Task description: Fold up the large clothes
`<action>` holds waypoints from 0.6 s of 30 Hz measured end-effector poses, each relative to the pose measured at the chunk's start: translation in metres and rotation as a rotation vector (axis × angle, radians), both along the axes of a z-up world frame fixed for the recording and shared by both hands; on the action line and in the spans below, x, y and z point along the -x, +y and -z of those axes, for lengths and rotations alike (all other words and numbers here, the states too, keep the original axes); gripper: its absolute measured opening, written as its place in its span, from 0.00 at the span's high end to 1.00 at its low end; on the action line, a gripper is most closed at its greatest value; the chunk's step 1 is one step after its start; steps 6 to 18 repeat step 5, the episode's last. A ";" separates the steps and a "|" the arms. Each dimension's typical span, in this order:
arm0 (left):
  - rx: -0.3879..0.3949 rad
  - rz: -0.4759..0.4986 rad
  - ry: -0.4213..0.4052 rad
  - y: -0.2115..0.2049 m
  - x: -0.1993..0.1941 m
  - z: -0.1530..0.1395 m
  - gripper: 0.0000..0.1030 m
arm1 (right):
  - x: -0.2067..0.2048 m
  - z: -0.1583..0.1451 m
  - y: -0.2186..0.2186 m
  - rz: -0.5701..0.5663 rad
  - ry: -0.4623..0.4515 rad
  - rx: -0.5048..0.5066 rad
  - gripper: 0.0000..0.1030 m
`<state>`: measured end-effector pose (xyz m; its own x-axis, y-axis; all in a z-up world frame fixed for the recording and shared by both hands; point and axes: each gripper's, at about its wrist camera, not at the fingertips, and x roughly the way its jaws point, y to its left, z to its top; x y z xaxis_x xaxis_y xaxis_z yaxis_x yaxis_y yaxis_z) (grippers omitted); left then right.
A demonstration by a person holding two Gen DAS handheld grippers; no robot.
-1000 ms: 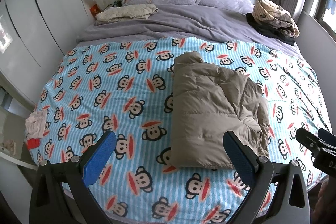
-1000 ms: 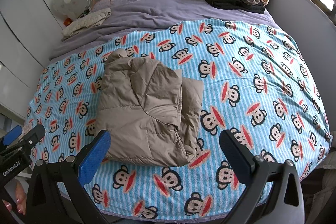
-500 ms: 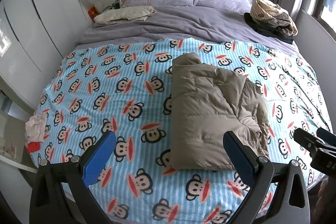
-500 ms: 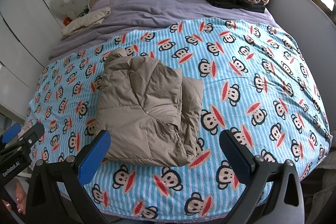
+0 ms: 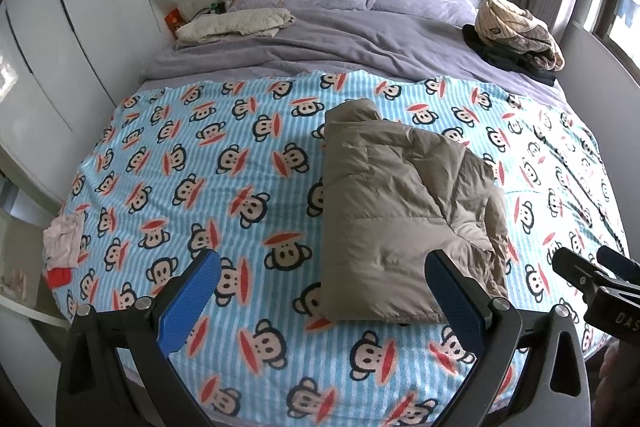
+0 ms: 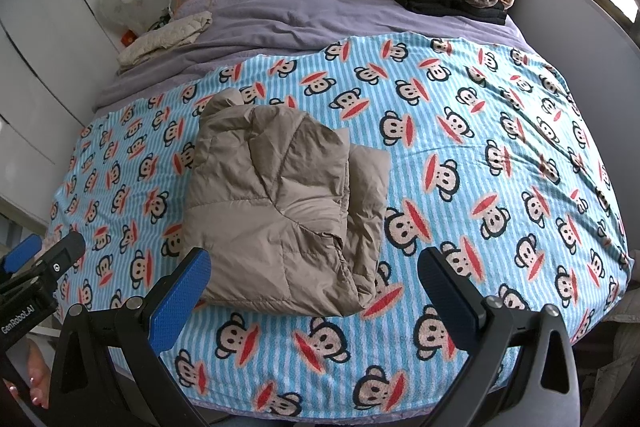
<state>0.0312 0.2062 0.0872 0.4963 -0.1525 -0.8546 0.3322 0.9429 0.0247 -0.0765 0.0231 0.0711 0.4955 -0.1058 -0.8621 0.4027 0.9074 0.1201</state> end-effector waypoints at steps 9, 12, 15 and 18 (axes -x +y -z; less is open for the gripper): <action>-0.002 0.001 -0.002 0.000 0.000 -0.001 0.01 | 0.003 0.000 0.000 0.001 0.002 0.000 0.00; -0.002 0.001 -0.002 0.000 0.000 -0.001 0.01 | 0.003 0.000 0.000 0.001 0.002 0.000 0.00; -0.002 0.001 -0.002 0.000 0.000 -0.001 0.01 | 0.003 0.000 0.000 0.001 0.002 0.000 0.00; -0.002 0.001 -0.002 0.000 0.000 -0.001 0.01 | 0.003 0.000 0.000 0.001 0.002 0.000 0.00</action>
